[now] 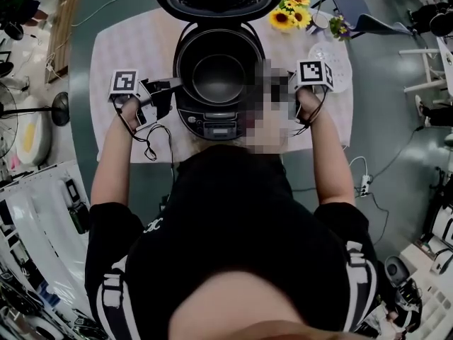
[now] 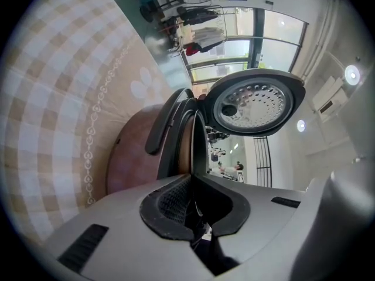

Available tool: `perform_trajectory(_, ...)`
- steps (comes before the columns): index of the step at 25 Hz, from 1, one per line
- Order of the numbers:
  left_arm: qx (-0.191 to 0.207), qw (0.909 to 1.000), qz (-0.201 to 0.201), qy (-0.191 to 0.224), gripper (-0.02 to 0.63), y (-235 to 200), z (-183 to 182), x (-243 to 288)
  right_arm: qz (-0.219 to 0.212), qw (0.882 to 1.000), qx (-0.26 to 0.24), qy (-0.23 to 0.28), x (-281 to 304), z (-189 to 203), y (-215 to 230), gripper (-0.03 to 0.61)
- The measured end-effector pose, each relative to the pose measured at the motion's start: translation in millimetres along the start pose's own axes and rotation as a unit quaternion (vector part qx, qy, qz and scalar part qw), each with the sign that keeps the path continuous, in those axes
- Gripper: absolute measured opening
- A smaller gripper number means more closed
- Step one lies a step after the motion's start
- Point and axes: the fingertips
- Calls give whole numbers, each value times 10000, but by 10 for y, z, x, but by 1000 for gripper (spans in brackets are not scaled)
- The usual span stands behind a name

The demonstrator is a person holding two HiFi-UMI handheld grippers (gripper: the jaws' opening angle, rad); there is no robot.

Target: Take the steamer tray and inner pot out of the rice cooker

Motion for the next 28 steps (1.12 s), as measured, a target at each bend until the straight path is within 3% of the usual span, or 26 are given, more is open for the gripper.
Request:
perform_trajectory(4, 31, 10000, -46, 12, 15, -18, 1, -3, -120, 9998, 187, 8, 13, 23, -40, 11)
perform_trajectory(11, -26, 9996, -221, 164, 12, -7, 3, -31, 200, 9995, 126, 202, 1, 9, -46, 9)
perform_trajectory(17, -172, 9986, 218, 444, 11, 163, 21, -103, 94, 9979, 149, 622, -143, -9, -232, 9)
perform_trajectory(23, 5, 9955, 825, 469, 12, 516, 92, -220, -84, 9959, -313, 845, -308, -128, -515, 11)
perform_trajectory(28, 448, 9900, 1284, 372, 14, 988, 210, -318, -648, 9924, -445, 943, -499, -130, -767, 11)
Point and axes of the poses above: the fingertips, and each gripper's own axes: x forward along the fingers, y to its right, z out of its underside, and after that the axes turned 2 degrees about -x, right-handed
